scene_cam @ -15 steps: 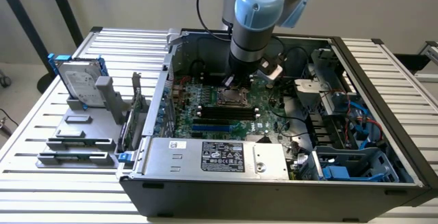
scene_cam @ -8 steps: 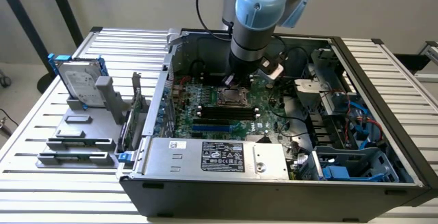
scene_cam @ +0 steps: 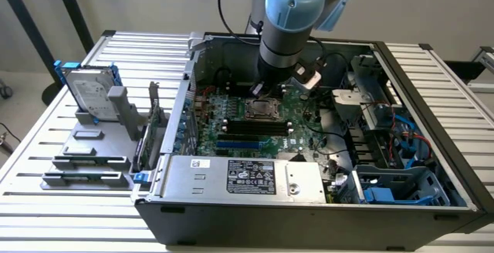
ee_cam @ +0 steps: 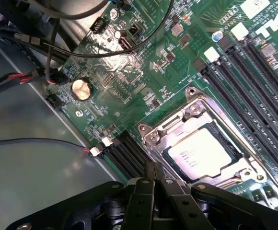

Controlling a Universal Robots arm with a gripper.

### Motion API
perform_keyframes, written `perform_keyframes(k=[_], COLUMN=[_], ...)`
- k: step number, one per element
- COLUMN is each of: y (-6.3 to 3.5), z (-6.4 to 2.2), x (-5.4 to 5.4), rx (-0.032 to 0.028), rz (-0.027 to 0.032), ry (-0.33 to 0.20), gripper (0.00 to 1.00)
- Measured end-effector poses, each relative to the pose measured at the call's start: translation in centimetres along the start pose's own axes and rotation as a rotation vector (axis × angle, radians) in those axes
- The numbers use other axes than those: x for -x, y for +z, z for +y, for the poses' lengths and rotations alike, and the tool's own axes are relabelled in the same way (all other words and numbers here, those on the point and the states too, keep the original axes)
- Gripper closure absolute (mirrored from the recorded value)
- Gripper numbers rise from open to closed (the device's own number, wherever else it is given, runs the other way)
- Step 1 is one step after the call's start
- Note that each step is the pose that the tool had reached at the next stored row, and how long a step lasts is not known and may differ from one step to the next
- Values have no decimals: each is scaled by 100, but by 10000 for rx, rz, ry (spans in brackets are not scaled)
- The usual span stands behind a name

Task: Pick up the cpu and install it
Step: 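Install the first cpu locking lever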

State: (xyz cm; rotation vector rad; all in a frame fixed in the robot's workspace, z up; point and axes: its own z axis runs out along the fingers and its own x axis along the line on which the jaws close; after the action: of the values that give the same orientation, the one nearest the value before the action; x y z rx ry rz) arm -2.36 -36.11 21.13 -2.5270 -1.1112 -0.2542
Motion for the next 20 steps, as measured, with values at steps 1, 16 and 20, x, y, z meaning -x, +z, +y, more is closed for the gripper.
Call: perform_keyframes(k=[1,16,20], y=[-22,-366,-453], z=[3,79,97], x=[11,357,464], rx=[-20,-161,-182], rz=[18,162,186], ry=[9,22,23], gripper=[89,89,89])
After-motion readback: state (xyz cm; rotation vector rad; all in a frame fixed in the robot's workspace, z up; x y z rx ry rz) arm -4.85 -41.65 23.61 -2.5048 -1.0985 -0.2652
